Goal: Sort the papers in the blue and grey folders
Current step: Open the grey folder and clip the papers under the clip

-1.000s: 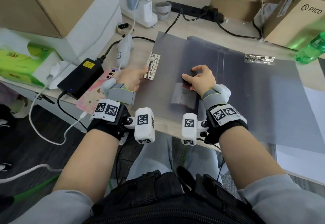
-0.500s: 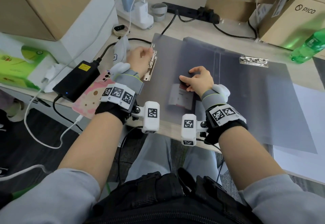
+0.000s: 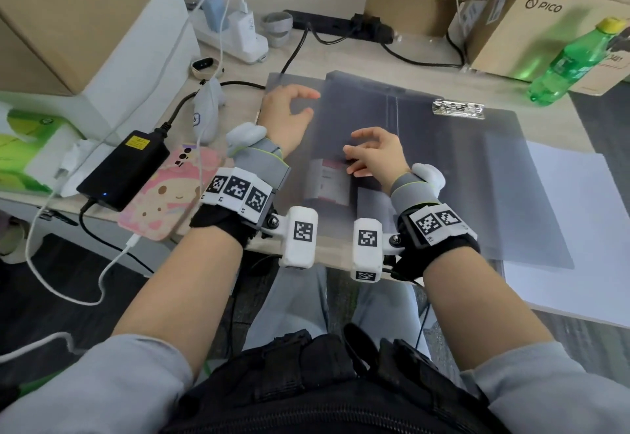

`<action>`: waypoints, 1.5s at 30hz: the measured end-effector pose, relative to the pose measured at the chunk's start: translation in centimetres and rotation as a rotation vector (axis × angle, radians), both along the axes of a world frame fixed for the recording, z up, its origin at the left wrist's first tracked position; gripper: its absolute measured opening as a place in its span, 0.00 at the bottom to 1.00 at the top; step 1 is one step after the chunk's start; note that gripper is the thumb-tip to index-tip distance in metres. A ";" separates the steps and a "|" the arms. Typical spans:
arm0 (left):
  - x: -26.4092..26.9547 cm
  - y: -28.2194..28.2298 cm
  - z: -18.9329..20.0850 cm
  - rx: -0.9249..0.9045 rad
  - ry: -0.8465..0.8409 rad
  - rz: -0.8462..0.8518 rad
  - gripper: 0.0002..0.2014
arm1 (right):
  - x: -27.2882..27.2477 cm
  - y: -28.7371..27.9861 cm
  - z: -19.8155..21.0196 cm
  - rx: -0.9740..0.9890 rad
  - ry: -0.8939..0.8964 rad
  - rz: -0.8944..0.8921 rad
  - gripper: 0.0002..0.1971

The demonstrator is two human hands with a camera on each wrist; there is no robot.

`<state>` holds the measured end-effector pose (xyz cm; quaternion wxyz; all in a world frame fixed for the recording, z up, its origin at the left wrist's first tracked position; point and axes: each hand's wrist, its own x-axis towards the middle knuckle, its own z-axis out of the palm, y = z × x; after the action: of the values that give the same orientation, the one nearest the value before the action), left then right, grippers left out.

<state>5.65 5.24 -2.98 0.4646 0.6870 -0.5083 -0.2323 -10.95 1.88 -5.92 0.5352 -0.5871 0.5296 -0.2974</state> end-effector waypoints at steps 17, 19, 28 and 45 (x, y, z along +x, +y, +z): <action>-17.1 -0.6 -2.1 0.135 0.027 -0.482 0.12 | -20.7 4.4 -0.6 -0.040 0.563 -0.664 0.28; -18.8 -0.5 -2.5 0.149 0.023 -0.519 0.13 | -21.5 4.7 -0.7 -0.058 0.525 -0.663 0.29; -25.4 -0.8 -3.9 0.180 -0.053 -0.622 0.12 | -26.5 6.4 -0.2 -0.043 0.315 -0.676 0.19; -28.4 -2.2 -5.4 0.238 -0.227 -0.611 0.13 | -33.0 7.6 -3.3 0.000 0.784 -0.867 0.22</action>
<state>-22.78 3.04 -8.40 0.2305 0.5738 -0.7083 -0.3405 -43.92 9.48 -9.20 0.1290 -0.3831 0.8799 -0.2499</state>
